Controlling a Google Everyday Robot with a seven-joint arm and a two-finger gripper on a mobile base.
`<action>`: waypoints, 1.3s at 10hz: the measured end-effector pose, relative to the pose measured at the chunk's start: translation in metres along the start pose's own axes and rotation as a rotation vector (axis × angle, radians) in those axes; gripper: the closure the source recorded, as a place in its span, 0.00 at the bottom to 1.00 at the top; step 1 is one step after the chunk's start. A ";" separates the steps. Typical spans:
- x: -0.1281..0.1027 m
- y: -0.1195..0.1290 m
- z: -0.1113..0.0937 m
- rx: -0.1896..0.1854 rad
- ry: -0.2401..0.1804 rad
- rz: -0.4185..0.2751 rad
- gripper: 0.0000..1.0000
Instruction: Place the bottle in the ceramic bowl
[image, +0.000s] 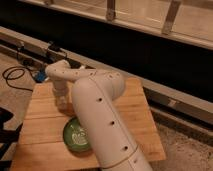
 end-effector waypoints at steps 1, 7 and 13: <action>0.003 -0.001 -0.004 0.001 -0.008 0.003 0.94; 0.050 -0.047 -0.092 0.093 -0.098 0.018 0.94; 0.166 -0.080 -0.117 0.104 -0.076 0.018 0.94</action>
